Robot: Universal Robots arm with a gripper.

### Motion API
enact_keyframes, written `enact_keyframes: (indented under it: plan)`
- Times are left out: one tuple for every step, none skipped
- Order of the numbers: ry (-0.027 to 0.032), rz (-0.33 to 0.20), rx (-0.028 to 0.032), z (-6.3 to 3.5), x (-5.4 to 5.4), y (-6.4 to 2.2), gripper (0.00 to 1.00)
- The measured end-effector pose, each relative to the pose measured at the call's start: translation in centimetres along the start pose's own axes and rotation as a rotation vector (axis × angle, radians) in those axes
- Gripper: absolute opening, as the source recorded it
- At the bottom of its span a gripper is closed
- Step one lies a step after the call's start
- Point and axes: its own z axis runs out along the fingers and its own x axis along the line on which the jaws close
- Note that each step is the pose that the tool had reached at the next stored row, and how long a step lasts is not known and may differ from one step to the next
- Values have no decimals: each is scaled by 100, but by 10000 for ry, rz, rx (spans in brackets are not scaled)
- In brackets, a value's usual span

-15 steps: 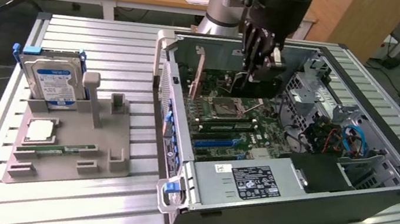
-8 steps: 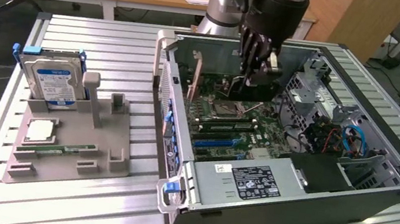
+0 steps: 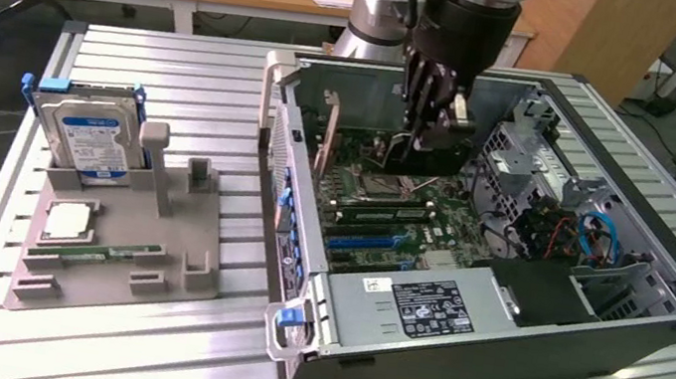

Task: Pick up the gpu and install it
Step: 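Insert the gpu into the slot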

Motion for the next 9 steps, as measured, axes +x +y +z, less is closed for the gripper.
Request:
enact_keyframes:
  plan:
    - [0, -1, 0, 4, 3, 2, 26]
    - [2, 0, -1, 6, 8, 5, 26]
    - [3, -1, -2, 7, 12, 8, 26]
    - [3, -1, -2, 9, 16, 10, 26]
    - [2, 0, -1, 13, 20, 12, 26]
    - [0, 0, 0, 16, 23, 14, 26]
    - [1, -1, 0, 20, 26, 16, 26]
    - [3, 0, -1, 38, 43, 25, 26]
    - [3, 0, -1, 198, 127, 51, 26]
